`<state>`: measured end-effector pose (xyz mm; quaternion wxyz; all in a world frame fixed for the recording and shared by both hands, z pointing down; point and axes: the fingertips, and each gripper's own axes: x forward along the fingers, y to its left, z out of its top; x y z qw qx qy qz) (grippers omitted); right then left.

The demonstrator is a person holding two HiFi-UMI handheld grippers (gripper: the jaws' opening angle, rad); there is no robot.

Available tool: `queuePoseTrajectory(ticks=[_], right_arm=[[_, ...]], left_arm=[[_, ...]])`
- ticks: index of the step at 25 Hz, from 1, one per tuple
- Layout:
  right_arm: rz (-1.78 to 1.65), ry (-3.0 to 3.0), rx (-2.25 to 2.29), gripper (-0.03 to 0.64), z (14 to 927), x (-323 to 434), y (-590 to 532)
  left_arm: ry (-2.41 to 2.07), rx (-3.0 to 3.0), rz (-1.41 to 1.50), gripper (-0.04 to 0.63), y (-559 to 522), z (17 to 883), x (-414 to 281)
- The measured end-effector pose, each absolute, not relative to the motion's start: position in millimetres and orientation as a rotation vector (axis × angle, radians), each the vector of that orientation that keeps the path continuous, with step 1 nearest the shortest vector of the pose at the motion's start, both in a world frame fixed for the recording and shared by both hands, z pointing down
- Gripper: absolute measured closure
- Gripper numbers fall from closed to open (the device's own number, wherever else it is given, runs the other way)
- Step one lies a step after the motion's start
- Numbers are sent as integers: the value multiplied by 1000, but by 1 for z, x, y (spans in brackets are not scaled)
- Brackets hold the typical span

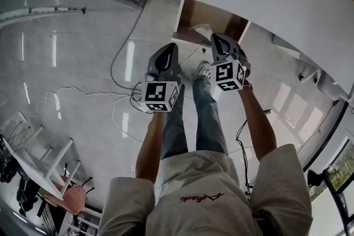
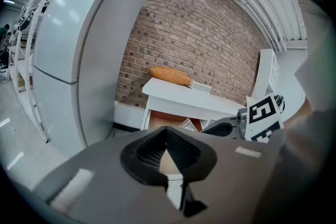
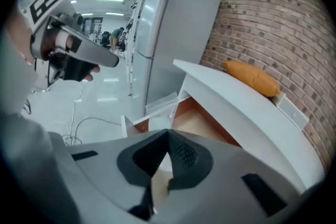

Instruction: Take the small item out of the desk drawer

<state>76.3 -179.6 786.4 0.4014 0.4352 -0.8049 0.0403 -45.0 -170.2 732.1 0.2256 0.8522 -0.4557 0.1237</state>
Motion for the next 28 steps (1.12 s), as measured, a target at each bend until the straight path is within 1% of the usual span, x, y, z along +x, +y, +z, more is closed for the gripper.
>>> queuePoseTrajectory(ticks=[9, 14, 19, 28], right_arm=[[319, -2193, 1446, 606, 684, 83, -172], [297, -2279, 1564, 606, 609, 86, -173], [282, -2294, 1685, 606, 550, 107, -168], [221, -2284, 1841, 606, 469, 140, -176]], left_arm=[[-1298, 2420, 277, 586, -186, 656, -34], [-1322, 2466, 236, 586, -191, 605, -34], [-1355, 2484, 184, 588, -195, 555, -36], [-1398, 2525, 104, 587, -208, 483, -41]])
